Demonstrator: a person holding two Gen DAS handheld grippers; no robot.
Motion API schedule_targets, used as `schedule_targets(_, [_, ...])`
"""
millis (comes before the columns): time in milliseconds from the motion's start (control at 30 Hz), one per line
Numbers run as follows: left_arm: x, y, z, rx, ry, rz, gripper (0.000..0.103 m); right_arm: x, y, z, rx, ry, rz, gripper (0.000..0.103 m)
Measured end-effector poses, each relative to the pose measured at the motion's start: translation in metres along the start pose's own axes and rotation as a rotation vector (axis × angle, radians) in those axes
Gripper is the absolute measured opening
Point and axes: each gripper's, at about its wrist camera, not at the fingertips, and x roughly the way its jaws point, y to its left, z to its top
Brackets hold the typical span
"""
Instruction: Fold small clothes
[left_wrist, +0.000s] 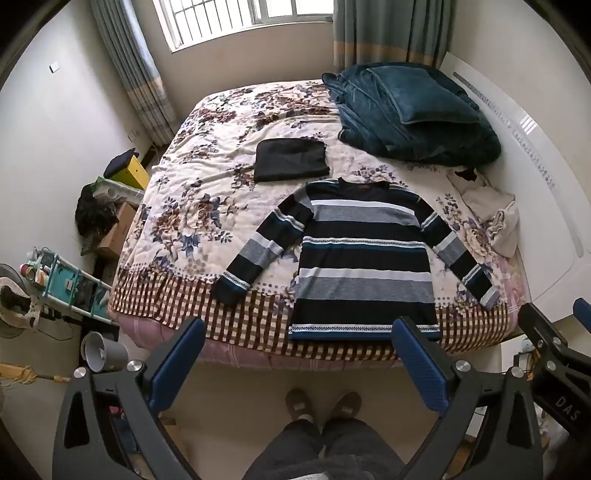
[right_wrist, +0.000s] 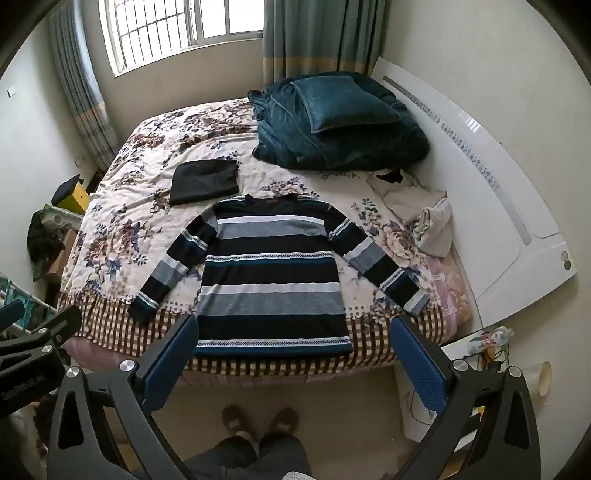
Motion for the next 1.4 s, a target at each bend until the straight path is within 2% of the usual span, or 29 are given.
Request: schedule_targets(1400, [-0.001, -0.001, -0.002, 0.008, -0.010, 0.011, 0.103, -0.008, -0.001, 0.002, -0.005, -0.001, 0.003, 0.103])
